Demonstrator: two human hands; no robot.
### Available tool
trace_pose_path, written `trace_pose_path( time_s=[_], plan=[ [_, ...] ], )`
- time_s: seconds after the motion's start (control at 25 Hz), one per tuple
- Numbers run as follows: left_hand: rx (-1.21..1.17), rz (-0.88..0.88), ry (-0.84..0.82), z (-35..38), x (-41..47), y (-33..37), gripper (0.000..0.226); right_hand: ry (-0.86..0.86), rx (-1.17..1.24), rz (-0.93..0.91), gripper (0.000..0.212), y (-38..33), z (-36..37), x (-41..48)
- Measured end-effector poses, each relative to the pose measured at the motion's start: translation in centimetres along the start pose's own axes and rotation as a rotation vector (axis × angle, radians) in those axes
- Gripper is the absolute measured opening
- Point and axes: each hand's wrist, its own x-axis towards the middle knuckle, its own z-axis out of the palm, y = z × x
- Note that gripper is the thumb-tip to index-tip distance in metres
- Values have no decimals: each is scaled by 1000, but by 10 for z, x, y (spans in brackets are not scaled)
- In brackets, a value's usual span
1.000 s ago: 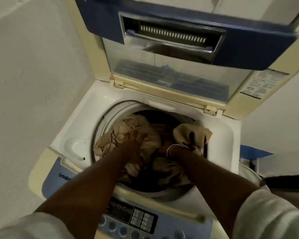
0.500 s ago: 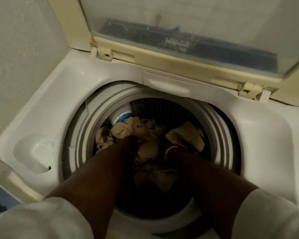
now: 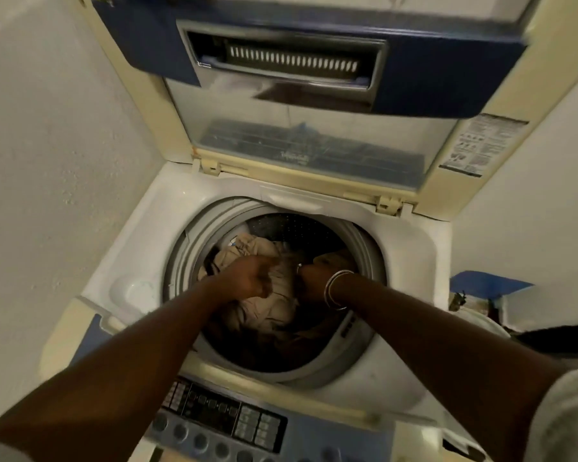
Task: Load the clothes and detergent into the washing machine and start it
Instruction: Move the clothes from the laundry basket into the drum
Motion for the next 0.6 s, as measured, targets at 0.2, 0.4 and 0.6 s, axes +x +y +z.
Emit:
trace_pose_path(
  time_s=[0.2,0.4,0.6],
  plan=[
    [-373,-70,597,27,-38,74,9,222,213,62,39,5,-25,-67],
    [-876,94,1009,79,-59,183,3,828,647,-42,16,34,-28,-159],
    [-882,368,880,164,-67,299,9,1109,892,58,13,99,1,-247]
  ],
)
